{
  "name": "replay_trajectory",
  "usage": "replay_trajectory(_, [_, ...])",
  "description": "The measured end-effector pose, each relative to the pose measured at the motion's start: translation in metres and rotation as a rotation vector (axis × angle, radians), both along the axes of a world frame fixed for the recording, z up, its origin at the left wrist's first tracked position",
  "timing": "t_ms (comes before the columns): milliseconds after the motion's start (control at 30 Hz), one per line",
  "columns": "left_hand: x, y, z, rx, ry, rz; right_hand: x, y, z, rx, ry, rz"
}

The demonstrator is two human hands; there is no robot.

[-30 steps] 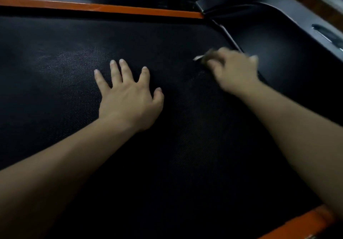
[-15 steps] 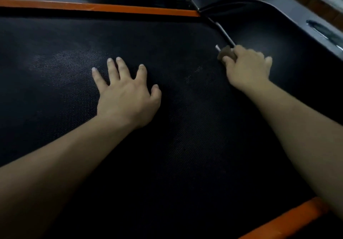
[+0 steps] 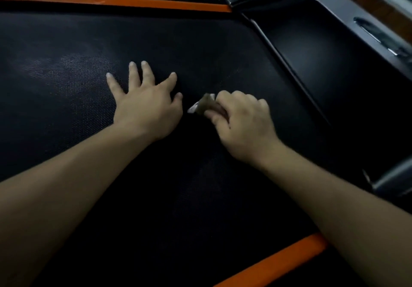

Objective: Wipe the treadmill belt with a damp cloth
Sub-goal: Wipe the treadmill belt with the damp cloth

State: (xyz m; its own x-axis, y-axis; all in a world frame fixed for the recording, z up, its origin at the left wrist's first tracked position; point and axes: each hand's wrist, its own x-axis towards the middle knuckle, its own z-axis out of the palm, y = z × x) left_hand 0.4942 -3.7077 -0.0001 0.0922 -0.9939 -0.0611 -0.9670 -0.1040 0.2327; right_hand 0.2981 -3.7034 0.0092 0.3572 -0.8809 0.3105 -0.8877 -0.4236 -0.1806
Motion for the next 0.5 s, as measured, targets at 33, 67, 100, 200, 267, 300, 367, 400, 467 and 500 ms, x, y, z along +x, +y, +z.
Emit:
replay_trajectory(33, [0.004, 0.001, 0.000, 0.003, 0.005, -0.025, -0.005, -0.003, 0.003, 0.020, 0.020, -0.007])
replay_trajectory(67, [0.007, 0.001, 0.000, 0.005, 0.008, -0.051, -0.016, -0.018, 0.004, 0.030, 0.060, -0.075])
replay_trajectory(100, [0.011, 0.003, 0.001, 0.010, 0.008, -0.076, -0.029, -0.038, 0.006, 0.057, 0.102, -0.188])
replay_trajectory(200, [0.015, 0.016, 0.005, 0.041, -0.008, -0.134, -0.056, -0.068, 0.015, 0.085, 0.086, -0.486])
replay_trajectory(267, [0.009, 0.033, 0.004, 0.042, -0.032, -0.148, -0.049, -0.050, 0.008, 0.044, 0.121, -0.408])
replay_trajectory(300, [0.006, 0.042, 0.001, 0.027, -0.056, -0.153, -0.042, -0.033, 0.002, 0.023, 0.105, -0.293])
replay_trajectory(367, [0.001, 0.056, -0.003, -0.008, -0.097, -0.159, -0.037, 0.001, 0.005, 0.016, 0.090, -0.069])
replay_trajectory(400, [0.000, 0.058, -0.003, -0.009, -0.101, -0.160, -0.044, 0.003, 0.009, 0.014, 0.149, -0.037])
replay_trajectory(467, [-0.001, 0.057, -0.003, 0.001, -0.102, -0.159, -0.069, -0.028, 0.014, -0.023, 0.286, -0.161])
replay_trajectory(500, [-0.001, 0.056, -0.002, 0.000, -0.104, -0.159, -0.080, -0.048, 0.020, -0.008, 0.330, -0.293])
